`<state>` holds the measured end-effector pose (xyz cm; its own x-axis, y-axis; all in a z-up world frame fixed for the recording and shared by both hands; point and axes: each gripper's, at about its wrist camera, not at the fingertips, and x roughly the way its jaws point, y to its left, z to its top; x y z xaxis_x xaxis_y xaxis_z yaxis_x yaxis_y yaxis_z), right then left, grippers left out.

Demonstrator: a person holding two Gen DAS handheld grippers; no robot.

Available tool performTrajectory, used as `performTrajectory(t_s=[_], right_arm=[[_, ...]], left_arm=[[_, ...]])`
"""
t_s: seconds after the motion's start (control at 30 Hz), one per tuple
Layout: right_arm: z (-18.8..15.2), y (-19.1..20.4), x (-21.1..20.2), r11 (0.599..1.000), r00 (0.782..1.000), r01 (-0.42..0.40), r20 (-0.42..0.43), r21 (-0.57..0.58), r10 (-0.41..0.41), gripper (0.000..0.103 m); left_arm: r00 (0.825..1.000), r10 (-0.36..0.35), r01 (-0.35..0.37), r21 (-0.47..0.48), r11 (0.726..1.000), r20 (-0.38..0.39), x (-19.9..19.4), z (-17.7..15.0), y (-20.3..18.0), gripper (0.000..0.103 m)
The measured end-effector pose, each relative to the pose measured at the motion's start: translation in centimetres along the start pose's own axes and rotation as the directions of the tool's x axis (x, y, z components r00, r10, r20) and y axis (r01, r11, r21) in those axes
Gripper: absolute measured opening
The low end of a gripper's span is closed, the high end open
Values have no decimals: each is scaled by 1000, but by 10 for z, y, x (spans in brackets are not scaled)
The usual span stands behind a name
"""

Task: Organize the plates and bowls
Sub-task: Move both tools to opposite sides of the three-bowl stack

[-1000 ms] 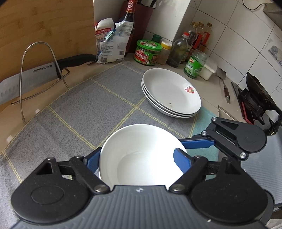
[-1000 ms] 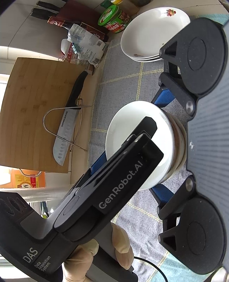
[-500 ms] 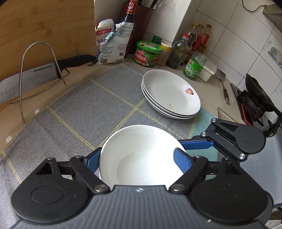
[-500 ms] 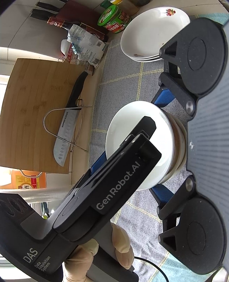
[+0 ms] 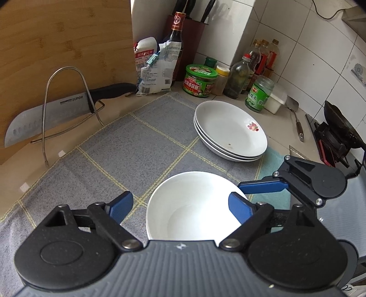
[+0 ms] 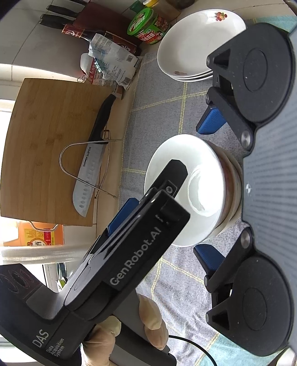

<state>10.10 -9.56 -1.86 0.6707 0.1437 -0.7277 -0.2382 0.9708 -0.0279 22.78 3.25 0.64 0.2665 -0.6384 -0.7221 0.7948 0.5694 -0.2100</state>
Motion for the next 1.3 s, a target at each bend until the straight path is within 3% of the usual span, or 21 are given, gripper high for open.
performTrajectory(t_s=[0.37,0.77,1.1,1.3], right_arm=[[-2,3,-9,1000,1000,11,13,-6,-11,103],[-24,-4,-20,1000,1000,5,-9,-21,-6,103],[-48,-32,5,997,995,-33,-101,-75,25,103],[-51,-54,24,984,989,-113,-114,-135,98,103]], left_arm=[[999,32,-33,17,999,43,-25,-13,-1,91],[983,138,-141,14,990,124,-48,-53,-15,99],[980,193,-191,-56,980,46,-19,-85,-33,99],[965,262,-262,-102,960,-14,11,-94,-41,99]])
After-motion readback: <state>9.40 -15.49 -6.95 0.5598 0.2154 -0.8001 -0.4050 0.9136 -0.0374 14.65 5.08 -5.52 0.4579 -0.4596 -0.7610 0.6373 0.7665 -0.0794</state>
